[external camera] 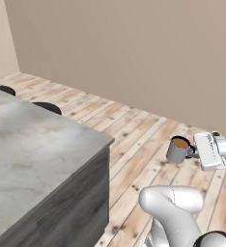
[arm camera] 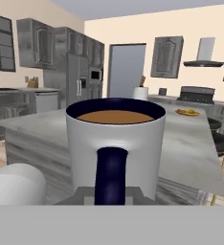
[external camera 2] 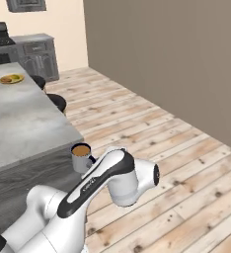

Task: Pick up the brewed coffee from the coffee machine and place it next to the breakfast plate on the dining counter.

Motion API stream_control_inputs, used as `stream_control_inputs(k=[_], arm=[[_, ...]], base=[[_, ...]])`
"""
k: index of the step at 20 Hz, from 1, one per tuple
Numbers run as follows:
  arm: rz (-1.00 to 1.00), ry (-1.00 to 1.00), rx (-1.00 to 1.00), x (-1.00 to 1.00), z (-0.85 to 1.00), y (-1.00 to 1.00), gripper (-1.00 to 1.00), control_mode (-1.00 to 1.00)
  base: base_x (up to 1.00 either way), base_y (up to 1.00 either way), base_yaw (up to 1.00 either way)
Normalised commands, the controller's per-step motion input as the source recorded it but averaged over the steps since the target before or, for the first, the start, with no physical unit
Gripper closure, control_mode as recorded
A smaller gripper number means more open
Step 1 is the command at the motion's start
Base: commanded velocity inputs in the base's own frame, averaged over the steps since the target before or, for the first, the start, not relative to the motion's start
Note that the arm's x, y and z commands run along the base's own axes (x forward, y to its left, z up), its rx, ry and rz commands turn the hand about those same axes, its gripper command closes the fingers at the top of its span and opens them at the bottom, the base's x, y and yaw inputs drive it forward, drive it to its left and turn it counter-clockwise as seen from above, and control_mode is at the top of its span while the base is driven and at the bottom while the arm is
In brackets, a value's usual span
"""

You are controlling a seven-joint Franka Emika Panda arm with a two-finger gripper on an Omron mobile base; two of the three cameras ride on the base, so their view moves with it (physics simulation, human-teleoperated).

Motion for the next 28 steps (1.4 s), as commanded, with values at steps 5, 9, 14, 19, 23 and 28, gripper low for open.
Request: stream_control_inputs(k=[5,9,14,19,23,28], arm=[[0.00,0.00,0.00,0.00,0.00,0.00,1.00,1.00],[0.00,0.00,0.00,0.00,0.00,0.00,1.00,1.00],[0.00,0.00,0.00,0.00,0.00,0.00,1.00,1.00],[0.00,0.00,0.00,0.00,0.00,0.00,1.00,1.00],[0.00,0.00,0.00,0.00,0.00,0.00,1.00,1.00],[0.00,0.00,0.00,0.00,0.00,0.00,1.00,1.00]], base=[[1.00,-0.93,0.33],[1.00,-0.76,0.41],[0.98,-0.54,0.51],[0.97,-0.47,0.55],[0.94,-0.62,0.50],[0.91,-0.79,0.44]])
